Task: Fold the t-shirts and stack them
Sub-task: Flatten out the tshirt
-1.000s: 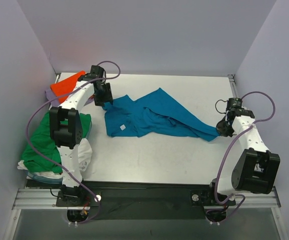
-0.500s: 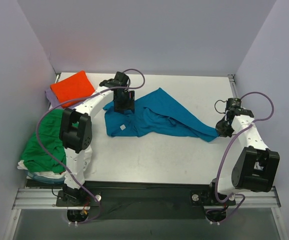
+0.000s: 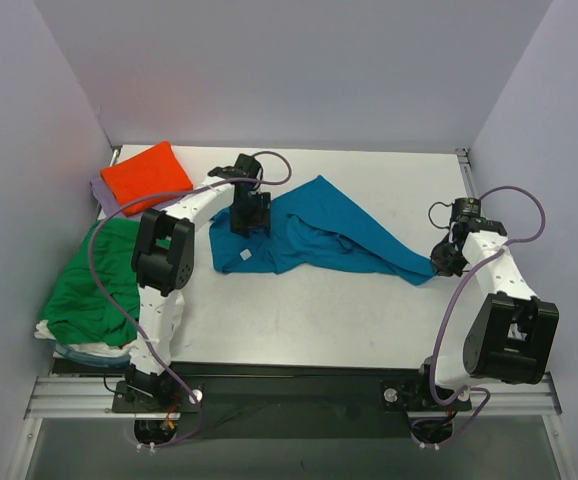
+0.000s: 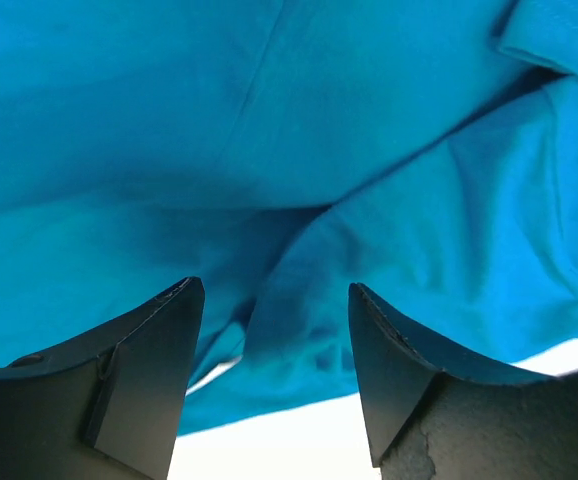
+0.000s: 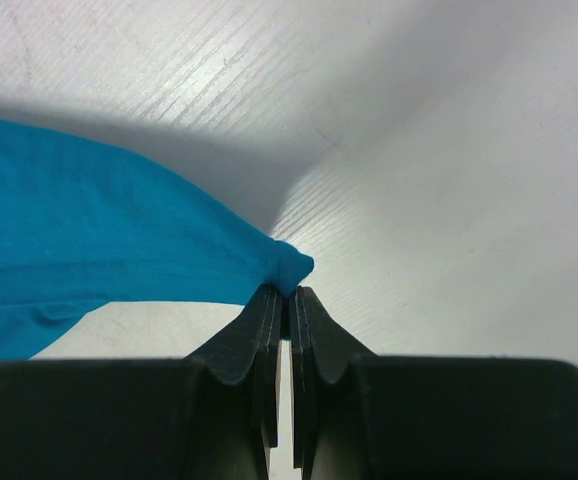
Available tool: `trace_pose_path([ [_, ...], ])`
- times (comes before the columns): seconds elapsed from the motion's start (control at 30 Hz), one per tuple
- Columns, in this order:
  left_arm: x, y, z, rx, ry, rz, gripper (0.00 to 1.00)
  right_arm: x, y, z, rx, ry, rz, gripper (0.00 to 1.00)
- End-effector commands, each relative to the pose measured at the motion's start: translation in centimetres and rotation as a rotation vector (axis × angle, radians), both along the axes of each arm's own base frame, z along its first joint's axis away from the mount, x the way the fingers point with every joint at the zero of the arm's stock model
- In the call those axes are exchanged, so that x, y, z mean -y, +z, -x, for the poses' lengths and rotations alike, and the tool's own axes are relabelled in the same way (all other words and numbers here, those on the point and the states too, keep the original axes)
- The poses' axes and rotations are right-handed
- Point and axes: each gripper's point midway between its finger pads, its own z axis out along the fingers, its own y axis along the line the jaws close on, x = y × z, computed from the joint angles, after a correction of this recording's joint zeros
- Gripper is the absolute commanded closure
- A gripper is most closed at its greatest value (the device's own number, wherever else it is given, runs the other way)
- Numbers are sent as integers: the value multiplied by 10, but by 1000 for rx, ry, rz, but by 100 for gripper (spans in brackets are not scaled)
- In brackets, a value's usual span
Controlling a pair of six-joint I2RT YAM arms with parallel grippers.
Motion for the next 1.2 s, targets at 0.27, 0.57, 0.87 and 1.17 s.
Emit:
trace_pose_path([
  [0.27,21,35,-23,62,14,186,100,14,22,-6,30,-28,16,100],
  [0.57,-52,130,-22,239,133,249,100,47,44,-14,90,-149,-17,100],
  [0.87,-99,82,123,73,197,155,100,22,6,21,-13,-182,-130,100],
  [1.17,-124,69,213,-124,196,52,38,8,-11,61,-104,-172,-146,100],
])
